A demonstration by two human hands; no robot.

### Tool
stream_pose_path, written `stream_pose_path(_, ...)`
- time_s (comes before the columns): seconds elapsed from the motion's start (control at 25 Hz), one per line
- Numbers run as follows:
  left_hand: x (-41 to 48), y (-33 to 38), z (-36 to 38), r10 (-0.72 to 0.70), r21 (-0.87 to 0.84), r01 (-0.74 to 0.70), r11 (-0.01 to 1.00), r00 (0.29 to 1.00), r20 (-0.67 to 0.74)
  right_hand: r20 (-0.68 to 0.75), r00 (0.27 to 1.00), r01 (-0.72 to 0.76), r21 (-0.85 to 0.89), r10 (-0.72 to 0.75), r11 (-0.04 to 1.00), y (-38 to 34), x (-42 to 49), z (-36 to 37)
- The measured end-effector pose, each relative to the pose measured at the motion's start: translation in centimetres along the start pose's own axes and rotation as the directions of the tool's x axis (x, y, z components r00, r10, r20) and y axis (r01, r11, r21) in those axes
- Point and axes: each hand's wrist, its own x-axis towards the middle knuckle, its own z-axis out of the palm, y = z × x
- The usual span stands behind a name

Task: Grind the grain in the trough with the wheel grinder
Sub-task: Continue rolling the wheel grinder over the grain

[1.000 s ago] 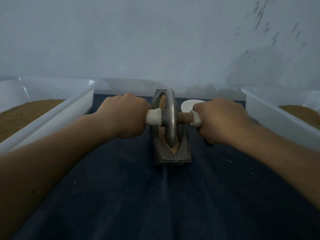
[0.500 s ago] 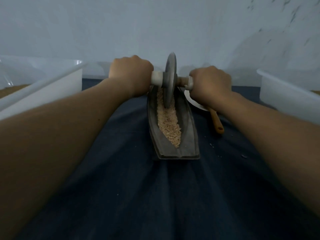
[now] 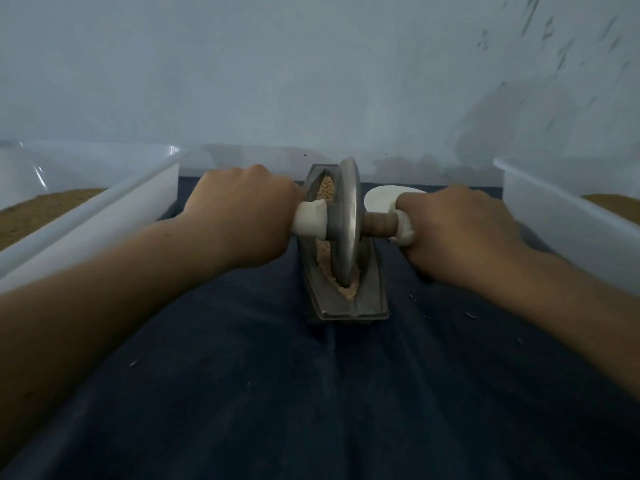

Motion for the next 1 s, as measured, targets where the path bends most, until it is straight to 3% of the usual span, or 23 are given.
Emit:
stream_pose_path(0.12, 3.0, -0.3, 3.1, -0.072, -0.047, 0.074, 0.996, 0.997, 0.030, 0.015, 1.000, -0.011, -0.054, 0.011, 0.998, -0.3, 3.9, 3.0)
stream_pose_path(0.32, 8.8, -0.8, 5.7, -0.179, 0.009, 0.180, 0.984, 0.983, -0.034, 0.049, 0.991, -0.122, 0.018, 0.121, 0.992, -0.4, 10.5, 6.6)
stream_pose_path(0.56, 4.9, 0.6, 3.0, -0.067, 0.052, 0.070, 0.996, 0.996, -0.058, 0.126, 0.990, -0.070, 0.111, 0.056, 0.991, -0.5, 5.1, 4.2)
stream_pose_path(0.72, -0.4, 0.2, 0.1, -0.011, -0.019, 0.011, 1.000, 1.000, 0.008, 0.093, 0.996, 0.011, 0.030, -0.013, 1.000, -0.4, 0.9, -1.1)
stream_pose_path(0.84, -0.4, -0.5, 0.2, -0.022, -0.057, 0.025, 0.998, 0.999, 0.047, 0.112, 0.993, 0.031, 0.016, -0.032, 0.999, -0.1, 0.5, -2.0)
stream_pose_path(1.0, 3.5, -0.3, 3.5, -0.104, -0.049, 0.107, 0.993, 0.993, 0.052, 0.125, 0.992, -0.026, -0.012, 0.028, 1.000, -0.8, 4.6, 2.3)
